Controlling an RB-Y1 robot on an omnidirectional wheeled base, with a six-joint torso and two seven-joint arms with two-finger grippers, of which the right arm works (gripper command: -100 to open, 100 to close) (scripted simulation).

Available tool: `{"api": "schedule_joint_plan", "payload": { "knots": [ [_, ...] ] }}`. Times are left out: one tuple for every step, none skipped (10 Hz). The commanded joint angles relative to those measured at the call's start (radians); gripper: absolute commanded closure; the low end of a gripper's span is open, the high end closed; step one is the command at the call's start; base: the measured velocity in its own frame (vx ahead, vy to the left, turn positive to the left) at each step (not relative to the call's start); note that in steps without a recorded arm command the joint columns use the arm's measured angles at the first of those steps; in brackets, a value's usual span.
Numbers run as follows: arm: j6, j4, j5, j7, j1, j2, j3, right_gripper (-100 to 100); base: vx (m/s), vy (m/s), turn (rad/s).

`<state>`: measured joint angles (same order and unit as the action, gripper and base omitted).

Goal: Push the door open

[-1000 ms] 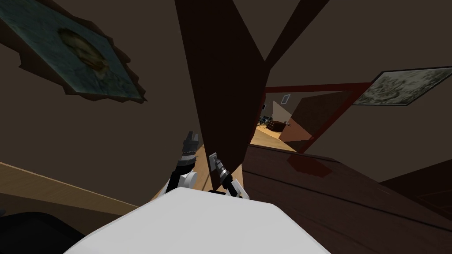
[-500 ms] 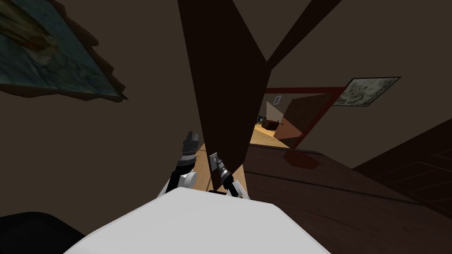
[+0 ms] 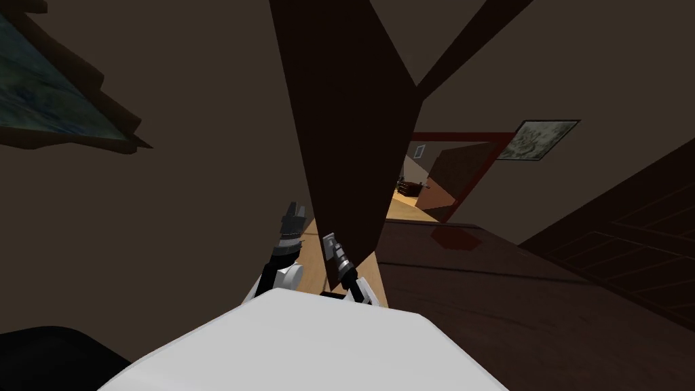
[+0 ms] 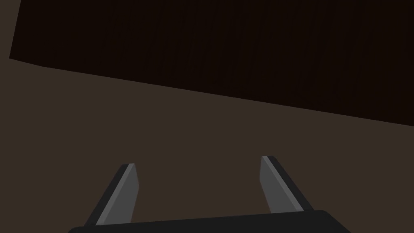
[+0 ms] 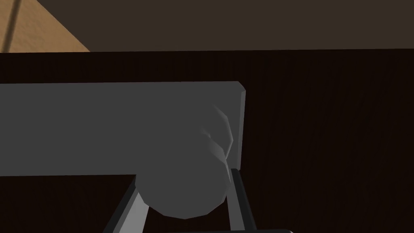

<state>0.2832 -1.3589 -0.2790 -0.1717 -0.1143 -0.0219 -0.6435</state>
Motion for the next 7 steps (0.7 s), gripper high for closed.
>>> {"api": "schedule_joint_plan", "payload": {
  "knots": [
    [0.0,0.0,0.0,0.0,0.0,0.0,0.0,100,0.015,0.064,-0.04],
    [0.0,-0.001,0.007,0.004,0.004,0.025,0.022,100,0.059,0.116,-0.063],
    [0.0,0.0,0.01,0.005,0.006,0.033,0.031,100,0.08,0.218,-0.095],
    [-0.001,0.001,0.013,0.006,0.008,0.04,0.04,100,0.09,0.211,-0.11],
    [-0.001,0.002,0.018,0.008,0.01,0.046,0.056,100,0.057,0.219,-0.097],
    [-0.001,0.003,0.022,0.009,0.012,0.048,0.067,100,0.085,0.226,-0.085],
    [-0.002,0.004,0.025,0.01,0.014,0.047,0.078,100,0.084,0.209,-0.068]
  ]
}}
